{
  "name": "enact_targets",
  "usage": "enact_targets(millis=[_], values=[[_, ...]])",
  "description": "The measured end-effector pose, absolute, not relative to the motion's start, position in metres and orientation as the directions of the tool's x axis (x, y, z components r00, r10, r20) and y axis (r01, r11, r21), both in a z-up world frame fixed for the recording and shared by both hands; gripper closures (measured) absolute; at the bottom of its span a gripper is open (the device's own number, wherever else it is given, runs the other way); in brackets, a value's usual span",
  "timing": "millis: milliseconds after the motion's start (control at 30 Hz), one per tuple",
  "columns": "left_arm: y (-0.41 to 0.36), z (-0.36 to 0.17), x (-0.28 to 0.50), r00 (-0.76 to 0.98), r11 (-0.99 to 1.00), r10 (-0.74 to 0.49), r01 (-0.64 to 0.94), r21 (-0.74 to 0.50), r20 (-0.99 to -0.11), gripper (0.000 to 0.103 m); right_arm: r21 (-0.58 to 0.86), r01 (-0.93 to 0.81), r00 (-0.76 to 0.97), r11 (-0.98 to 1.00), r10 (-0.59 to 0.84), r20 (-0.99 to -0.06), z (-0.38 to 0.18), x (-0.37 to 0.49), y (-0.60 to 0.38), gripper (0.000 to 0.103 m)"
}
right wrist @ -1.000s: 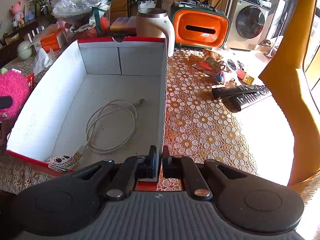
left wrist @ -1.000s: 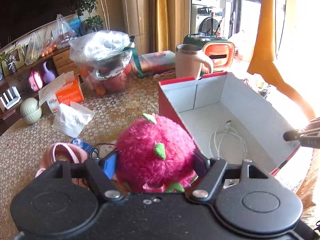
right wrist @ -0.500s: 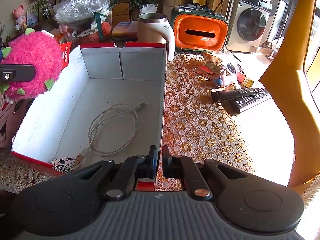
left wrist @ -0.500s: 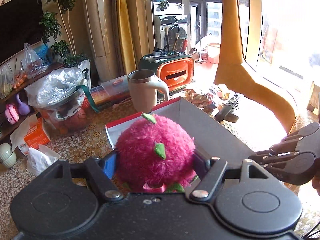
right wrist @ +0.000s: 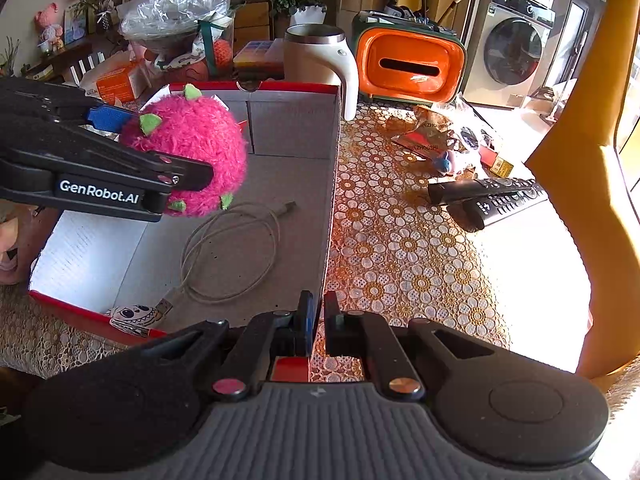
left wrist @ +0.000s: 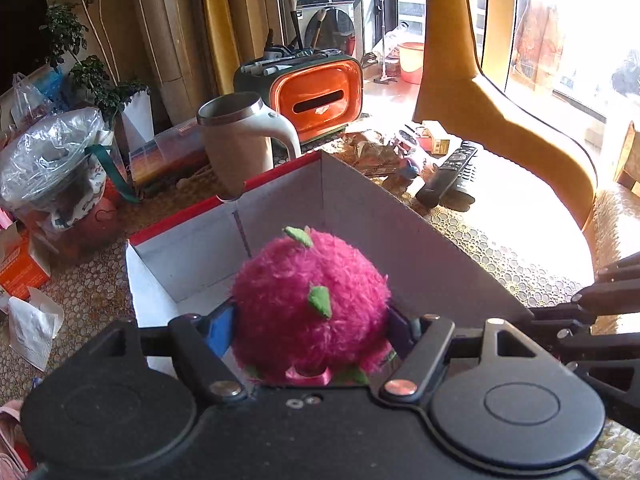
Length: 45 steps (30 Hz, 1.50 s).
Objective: Organize objects
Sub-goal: 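Carry the pink fluffy ball into the shoebox and release it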
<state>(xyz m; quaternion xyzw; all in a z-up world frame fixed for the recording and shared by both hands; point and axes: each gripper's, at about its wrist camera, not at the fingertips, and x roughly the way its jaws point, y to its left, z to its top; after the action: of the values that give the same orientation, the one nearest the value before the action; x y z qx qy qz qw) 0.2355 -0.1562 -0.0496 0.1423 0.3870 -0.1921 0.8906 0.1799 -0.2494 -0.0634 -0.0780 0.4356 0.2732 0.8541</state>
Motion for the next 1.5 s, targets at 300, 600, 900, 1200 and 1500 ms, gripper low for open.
enact_targets(millis=[300,600,900,1200,1500], values=[[-0.173,-0.078,0.248,0.574,0.874,-0.209,0.473,0.113,-0.792,0.031,0.116,-0.541,0.459,0.833,0.408,-0.789,-0.064,0.18,-0.25,0.098],[-0.18,-0.095,0.251,0.5,0.852,-0.199,0.514,0.104,-0.843,0.03,0.118,-0.543,0.458,0.831,0.411,-0.788,-0.064,0.181,-0.25,0.097],[-0.182,-0.091,0.248,0.492,0.834,-0.212,0.541,0.106,-0.844,0.017,0.119,-0.54,0.456,0.833,0.408,-0.791,-0.065,0.181,-0.249,0.098],[-0.166,-0.07,0.236,0.525,0.848,-0.245,0.524,0.083,-0.815,0.012,0.112,-0.538,0.453,0.835,0.399,-0.797,-0.065,0.181,-0.248,0.098],[-0.125,-0.039,0.212,0.582,0.88,-0.274,0.473,0.044,-0.766,0.012,0.095,-0.536,0.457,0.839,0.383,-0.803,-0.065,0.178,-0.246,0.098]])
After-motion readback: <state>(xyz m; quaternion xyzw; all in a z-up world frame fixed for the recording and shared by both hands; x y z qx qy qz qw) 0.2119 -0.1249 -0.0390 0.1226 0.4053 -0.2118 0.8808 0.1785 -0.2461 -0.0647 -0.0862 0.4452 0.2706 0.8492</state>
